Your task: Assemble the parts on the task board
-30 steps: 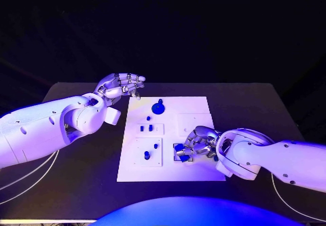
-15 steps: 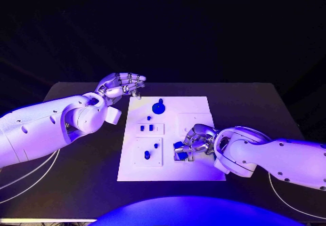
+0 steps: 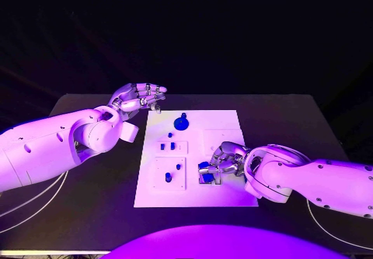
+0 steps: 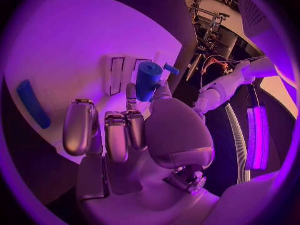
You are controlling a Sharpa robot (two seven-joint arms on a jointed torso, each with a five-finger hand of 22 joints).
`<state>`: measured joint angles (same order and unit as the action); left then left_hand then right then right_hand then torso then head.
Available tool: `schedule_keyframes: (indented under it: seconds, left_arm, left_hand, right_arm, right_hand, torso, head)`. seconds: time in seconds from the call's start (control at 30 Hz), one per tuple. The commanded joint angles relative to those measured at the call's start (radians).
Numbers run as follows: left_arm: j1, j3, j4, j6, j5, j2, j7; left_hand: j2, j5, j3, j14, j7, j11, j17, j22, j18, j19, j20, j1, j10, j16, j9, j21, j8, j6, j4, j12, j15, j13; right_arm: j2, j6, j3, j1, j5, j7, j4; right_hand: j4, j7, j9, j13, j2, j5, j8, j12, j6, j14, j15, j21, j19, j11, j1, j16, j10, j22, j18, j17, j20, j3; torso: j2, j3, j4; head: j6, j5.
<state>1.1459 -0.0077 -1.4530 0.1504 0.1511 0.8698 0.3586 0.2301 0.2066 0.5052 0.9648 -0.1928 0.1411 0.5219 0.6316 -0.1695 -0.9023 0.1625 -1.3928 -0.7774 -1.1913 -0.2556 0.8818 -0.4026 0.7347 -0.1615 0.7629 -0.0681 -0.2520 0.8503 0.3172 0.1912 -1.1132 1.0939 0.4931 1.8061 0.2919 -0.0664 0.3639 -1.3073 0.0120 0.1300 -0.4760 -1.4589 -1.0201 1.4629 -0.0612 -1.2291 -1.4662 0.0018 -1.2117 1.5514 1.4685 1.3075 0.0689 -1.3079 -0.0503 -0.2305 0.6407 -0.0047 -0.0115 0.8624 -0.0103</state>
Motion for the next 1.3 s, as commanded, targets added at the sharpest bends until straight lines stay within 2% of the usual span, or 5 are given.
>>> schedule_keyframes:
  seconds: [0.03, 0.6, 0.9, 1.07, 1.3]
  left_arm:
    - [0.001, 0.001, -0.002, -0.007, -0.004, -0.001, 0.005]
    - [0.001, 0.001, -0.002, -0.013, -0.001, 0.0, -0.004]
    - [0.001, 0.001, -0.002, -0.013, 0.0, -0.001, -0.005]
    - [0.001, 0.001, -0.002, -0.013, 0.0, -0.001, -0.005]
    - [0.001, 0.001, -0.001, -0.013, 0.0, -0.001, -0.004]
  left_hand:
    - [-0.007, 0.004, -0.001, -0.005, -0.015, 0.0, -0.001, -0.001, -0.014, -0.002, 0.005, 0.001, 0.007, -0.007, 0.001, -0.005, -0.004, -0.01, -0.007, 0.003, -0.004, 0.001]
    - [-0.006, 0.004, -0.001, -0.006, -0.015, 0.0, -0.002, -0.002, -0.014, -0.003, 0.005, 0.0, 0.009, -0.007, 0.002, -0.006, -0.005, -0.011, -0.009, 0.003, -0.004, 0.002]
    - [-0.006, 0.004, -0.001, -0.006, -0.015, 0.0, -0.002, -0.002, -0.014, -0.003, 0.005, 0.0, 0.009, -0.007, 0.002, -0.006, -0.005, -0.011, -0.009, 0.003, -0.004, 0.002]
    - [-0.006, 0.004, -0.001, -0.006, -0.015, 0.0, -0.002, -0.002, -0.014, -0.003, 0.005, 0.0, 0.009, -0.007, 0.002, -0.006, -0.005, -0.011, -0.009, 0.003, -0.004, 0.002]
    - [-0.006, 0.004, -0.002, -0.007, -0.015, 0.0, -0.003, -0.003, -0.014, -0.003, 0.005, 0.0, 0.011, -0.008, 0.002, -0.008, -0.006, -0.012, -0.011, 0.003, -0.005, 0.002]
  right_arm:
    - [0.0, -0.03, 0.002, 0.004, 0.034, 0.017, 0.0]
    - [0.003, -0.037, 0.002, 0.004, 0.053, 0.019, 0.004]
    - [0.003, -0.022, 0.002, 0.005, 0.054, 0.014, 0.005]
    - [0.004, -0.001, 0.002, 0.005, 0.048, 0.009, 0.005]
    - [0.009, 0.018, 0.002, 0.005, 0.044, 0.0, 0.008]
  right_hand:
    - [0.001, -0.004, -0.002, -0.132, -0.001, -0.003, 0.003, 0.007, 0.003, 0.097, -0.006, 0.008, -0.01, -0.006, 0.012, 0.003, 0.023, 0.165, -0.005, -0.206, 0.009, -0.011]
    - [0.001, -0.005, -0.001, -0.131, -0.016, -0.002, 0.002, 0.011, 0.007, 0.097, -0.005, 0.01, -0.009, -0.005, 0.029, 0.003, 0.021, 0.166, -0.005, -0.206, 0.008, -0.026]
    - [0.003, -0.005, 0.002, -0.132, -0.041, 0.001, -0.001, 0.014, 0.009, 0.097, -0.004, 0.013, -0.009, -0.004, 0.074, 0.002, 0.021, 0.166, -0.004, -0.205, 0.008, -0.02]
    - [0.005, -0.006, 0.005, -0.134, -0.077, 0.005, -0.006, 0.018, 0.013, 0.097, -0.004, 0.018, -0.009, -0.005, 0.181, 0.003, 0.021, 0.168, -0.004, -0.206, 0.007, 0.042]
    - [0.007, -0.006, 0.006, -0.131, -0.112, 0.009, -0.008, 0.026, 0.017, 0.097, -0.003, 0.02, -0.01, -0.003, 0.262, 0.002, 0.018, 0.17, -0.004, -0.206, 0.006, 0.081]
  torso:
    - [0.0, -0.0003, -0.0006]
    - [0.0, 0.0001, 0.0003]
    - [0.0, 0.0001, -0.0004]
    - [0.0, 0.0001, -0.0001]
    - [0.0, 0.0002, -0.0009]
  head:
    - [0.001, 0.0]
    - [0.003, -0.002]
    - [0.002, -0.003]
    - [0.002, -0.003]
    - [0.001, -0.002]
